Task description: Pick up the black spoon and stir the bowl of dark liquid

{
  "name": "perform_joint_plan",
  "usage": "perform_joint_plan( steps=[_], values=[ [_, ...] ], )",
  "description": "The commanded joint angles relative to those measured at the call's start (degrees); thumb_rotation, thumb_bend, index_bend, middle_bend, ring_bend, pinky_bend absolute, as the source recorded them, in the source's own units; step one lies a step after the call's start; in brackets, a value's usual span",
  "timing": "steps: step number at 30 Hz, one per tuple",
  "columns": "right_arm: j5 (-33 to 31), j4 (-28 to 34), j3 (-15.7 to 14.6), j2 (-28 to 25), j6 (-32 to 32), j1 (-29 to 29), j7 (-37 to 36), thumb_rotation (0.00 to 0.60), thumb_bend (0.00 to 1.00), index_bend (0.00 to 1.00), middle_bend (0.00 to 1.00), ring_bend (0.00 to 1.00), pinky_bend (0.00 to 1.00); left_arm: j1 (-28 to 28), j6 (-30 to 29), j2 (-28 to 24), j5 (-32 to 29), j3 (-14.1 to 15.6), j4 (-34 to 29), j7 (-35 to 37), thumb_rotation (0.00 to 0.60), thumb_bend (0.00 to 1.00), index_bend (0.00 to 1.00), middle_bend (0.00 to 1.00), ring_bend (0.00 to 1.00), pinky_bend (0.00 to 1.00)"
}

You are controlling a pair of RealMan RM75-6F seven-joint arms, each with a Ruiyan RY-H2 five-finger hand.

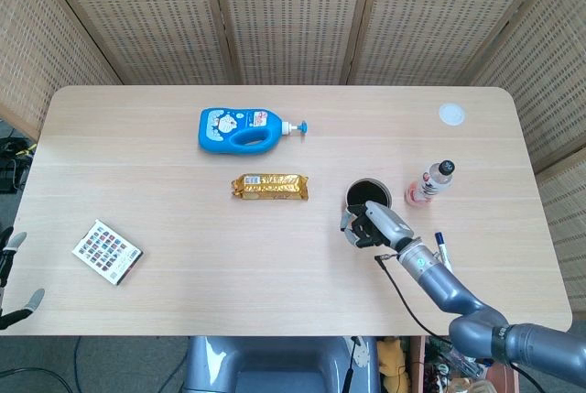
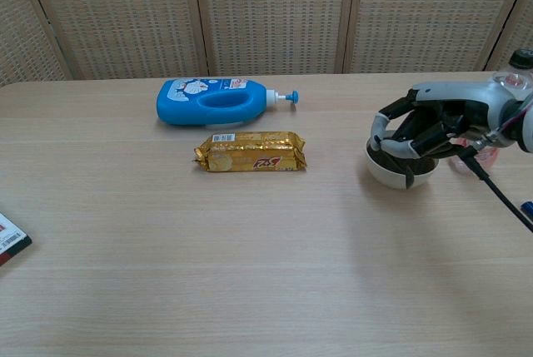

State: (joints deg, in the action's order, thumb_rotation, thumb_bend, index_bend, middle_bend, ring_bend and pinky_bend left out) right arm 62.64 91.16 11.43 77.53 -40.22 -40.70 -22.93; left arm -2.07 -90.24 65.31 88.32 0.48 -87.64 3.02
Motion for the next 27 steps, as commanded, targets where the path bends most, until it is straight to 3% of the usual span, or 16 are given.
perform_joint_plan(
  steps=[1,21,27],
  values=[
    [-3.05,-1.23,1.19,1.5,-0.05,-0.68,1.1,0.6,0.67,0.62,0.94,0.96,1.0,-0.07,-0.04,0.05,-0.05,0.01,0.13,0.1,0.6,0.29,0.0,0.0,0.0,0.0],
    [-15.02,-3.7,4.21,4.38,-0.98,-4.93,11.05,0.6,0.67,0.62,0.95,0.98,1.0,-0.14,0.22,0.67,-0.28,0.0,1.28,1.13,0.6,0.29,0.0,0.0,0.0,0.0],
    [-17.27,-7.58,4.04,5.96,-0.61,-6.65,14.27,0.6,0.67,0.62,0.95,0.98,1.0,-0.35,0.3,0.76,-0.6,0.07,1.46,1.1,0.6,0.29,0.0,0.0,0.0,0.0]
  ],
)
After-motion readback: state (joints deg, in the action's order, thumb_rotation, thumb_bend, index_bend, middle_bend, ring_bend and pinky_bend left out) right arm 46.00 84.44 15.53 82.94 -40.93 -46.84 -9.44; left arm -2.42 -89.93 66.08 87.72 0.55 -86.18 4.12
